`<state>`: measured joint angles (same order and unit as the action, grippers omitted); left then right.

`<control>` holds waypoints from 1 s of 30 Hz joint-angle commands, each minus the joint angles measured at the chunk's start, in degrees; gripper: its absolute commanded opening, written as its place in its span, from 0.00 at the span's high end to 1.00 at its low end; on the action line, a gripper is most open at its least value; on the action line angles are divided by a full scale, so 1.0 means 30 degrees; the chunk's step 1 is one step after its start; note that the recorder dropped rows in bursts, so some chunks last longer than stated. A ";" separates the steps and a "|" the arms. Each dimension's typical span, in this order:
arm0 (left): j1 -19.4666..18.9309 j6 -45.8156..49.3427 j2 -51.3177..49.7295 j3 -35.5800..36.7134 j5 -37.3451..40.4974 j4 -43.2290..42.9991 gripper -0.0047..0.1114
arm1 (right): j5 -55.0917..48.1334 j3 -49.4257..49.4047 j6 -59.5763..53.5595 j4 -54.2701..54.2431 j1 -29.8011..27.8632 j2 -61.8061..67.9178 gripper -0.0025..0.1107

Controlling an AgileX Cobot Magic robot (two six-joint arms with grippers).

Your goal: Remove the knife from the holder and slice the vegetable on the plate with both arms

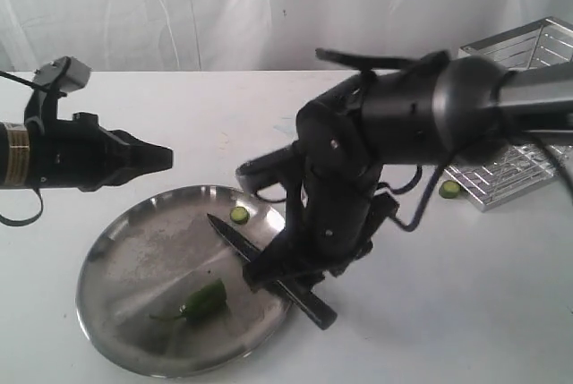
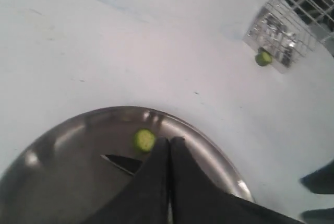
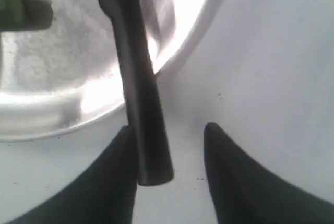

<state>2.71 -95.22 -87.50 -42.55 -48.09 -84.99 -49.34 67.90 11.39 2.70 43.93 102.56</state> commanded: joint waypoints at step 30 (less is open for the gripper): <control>-0.0025 -0.2110 1.6348 0.7614 2.1449 0.2193 0.96 | 1.2158 -1.5775 1.2756 1.3704 -0.7105 -3.2060 0.98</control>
<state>2.71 -101.67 -39.15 -20.15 16.59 -78.29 -21.88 22.45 47.36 43.25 22.98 12.62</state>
